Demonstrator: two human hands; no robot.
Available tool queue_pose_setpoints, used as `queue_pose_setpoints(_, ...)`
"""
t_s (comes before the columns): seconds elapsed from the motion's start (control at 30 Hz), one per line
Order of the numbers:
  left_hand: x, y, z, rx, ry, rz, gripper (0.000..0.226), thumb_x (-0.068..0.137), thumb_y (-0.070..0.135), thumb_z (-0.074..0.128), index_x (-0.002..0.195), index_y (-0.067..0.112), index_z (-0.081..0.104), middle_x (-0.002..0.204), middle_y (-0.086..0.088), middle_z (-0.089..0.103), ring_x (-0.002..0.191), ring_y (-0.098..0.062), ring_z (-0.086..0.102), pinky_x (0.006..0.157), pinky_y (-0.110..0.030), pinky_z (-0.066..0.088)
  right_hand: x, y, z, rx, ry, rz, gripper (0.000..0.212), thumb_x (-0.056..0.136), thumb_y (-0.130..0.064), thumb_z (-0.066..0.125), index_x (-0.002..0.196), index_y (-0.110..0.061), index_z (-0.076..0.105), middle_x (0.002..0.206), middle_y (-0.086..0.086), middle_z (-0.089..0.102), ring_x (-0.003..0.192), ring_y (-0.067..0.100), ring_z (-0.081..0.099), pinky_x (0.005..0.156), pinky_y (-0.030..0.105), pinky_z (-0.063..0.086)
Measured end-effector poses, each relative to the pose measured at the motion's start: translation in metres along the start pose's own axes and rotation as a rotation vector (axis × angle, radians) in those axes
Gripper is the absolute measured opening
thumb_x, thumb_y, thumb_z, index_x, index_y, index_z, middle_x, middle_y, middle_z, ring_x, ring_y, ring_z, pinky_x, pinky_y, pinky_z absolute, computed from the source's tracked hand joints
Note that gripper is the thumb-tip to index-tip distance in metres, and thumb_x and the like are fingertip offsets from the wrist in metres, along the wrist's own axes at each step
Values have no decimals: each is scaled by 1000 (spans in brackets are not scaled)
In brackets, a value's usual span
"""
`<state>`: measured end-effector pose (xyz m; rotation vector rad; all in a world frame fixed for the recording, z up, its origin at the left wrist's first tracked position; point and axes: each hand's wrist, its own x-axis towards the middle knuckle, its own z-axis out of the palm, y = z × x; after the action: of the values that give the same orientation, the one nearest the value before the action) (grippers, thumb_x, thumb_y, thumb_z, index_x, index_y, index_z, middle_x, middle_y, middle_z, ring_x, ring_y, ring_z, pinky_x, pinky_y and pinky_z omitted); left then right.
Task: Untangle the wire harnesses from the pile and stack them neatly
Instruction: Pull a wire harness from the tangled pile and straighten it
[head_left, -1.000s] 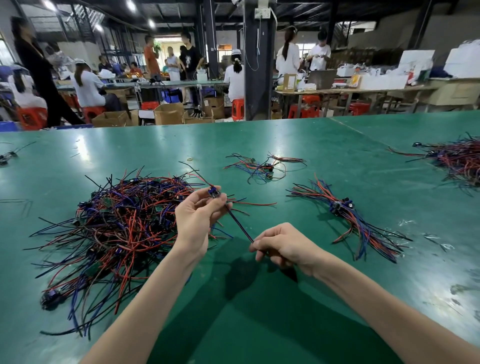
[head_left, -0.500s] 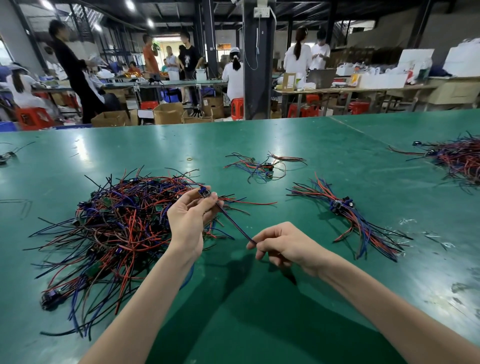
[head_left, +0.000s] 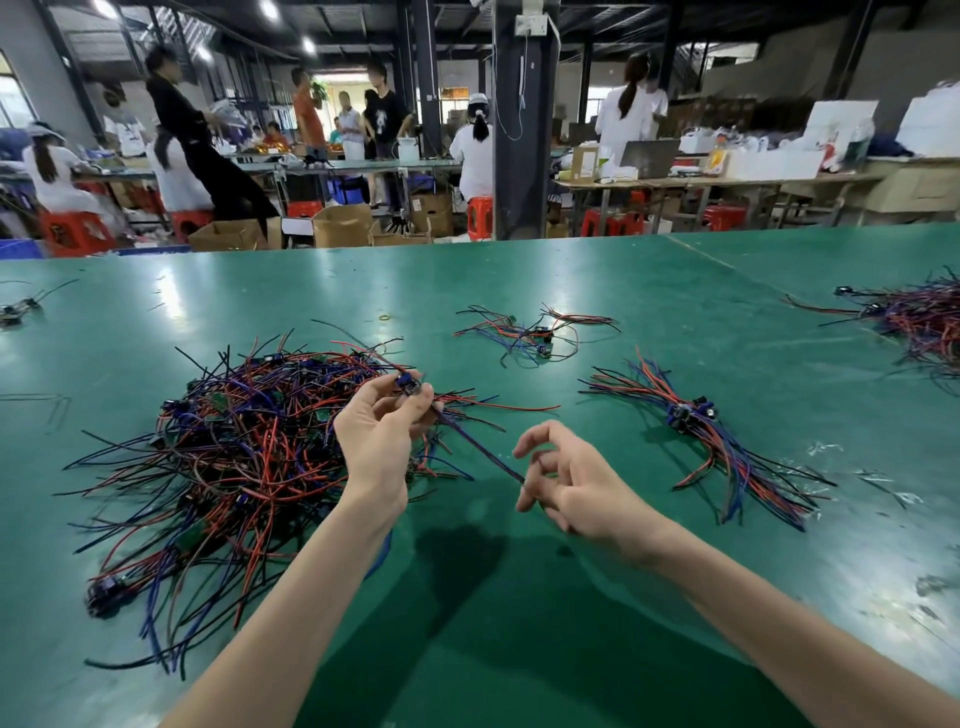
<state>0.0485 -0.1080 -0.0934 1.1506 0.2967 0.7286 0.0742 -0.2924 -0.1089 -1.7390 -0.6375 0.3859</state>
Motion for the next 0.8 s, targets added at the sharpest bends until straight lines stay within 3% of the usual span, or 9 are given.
queue_pose_setpoints(0.13,3,-12,0,155,-2,57,20,80,-6,68,83,13,65,67,-4,62,61,-14,60,65,-22,57,-5,-11,3,173,-32,-170,32,91,17,40,95,-14,39,60,-7,55,62,29,51,36,17,29)
queue_pose_setpoints(0.23,-9,-34,2,349,-60,79,22,80,-4,70,84,17,65,62,0,63,60,-15,59,67,-29,55,-10,-14,10,189,-62,-217,35,88,24,36,90,-11,39,64,-8,50,61,14,62,35,17,28)
queue_pose_setpoints(0.3,-20,-46,5,413,-103,55,24,79,-4,70,83,20,65,54,7,61,51,-6,58,58,-22,50,-14,-14,13,192,-78,-234,35,86,26,34,86,-9,40,67,-4,50,59,12,61,35,17,28)
queue_pose_setpoints(0.43,-13,-42,5,247,-60,-53,18,80,-6,69,89,8,66,66,-6,59,49,-6,57,50,-14,46,-18,-24,8,238,-98,-265,33,87,28,32,83,-4,39,77,20,52,45,1,56,37,12,30)
queue_pose_setpoints(0.63,-19,-45,10,271,-129,-65,18,79,-3,71,86,13,67,65,-4,56,56,-8,50,61,-20,45,-22,-29,2,207,-230,-248,35,86,26,38,77,-8,45,74,17,59,40,3,47,37,14,29)
queue_pose_setpoints(0.73,-13,-41,8,203,-73,-101,14,80,-2,70,88,9,65,70,-3,58,62,-9,54,60,-17,49,-18,-29,-2,236,-262,-158,26,89,15,48,83,-10,45,74,14,62,36,8,42,36,15,24)
queue_pose_setpoints(0.8,-7,-34,2,127,-16,-124,13,81,-2,69,86,8,63,75,-4,62,71,-16,58,69,-22,56,-15,-26,-4,217,-280,-51,25,89,14,49,89,-11,44,71,13,62,34,10,40,35,15,24)
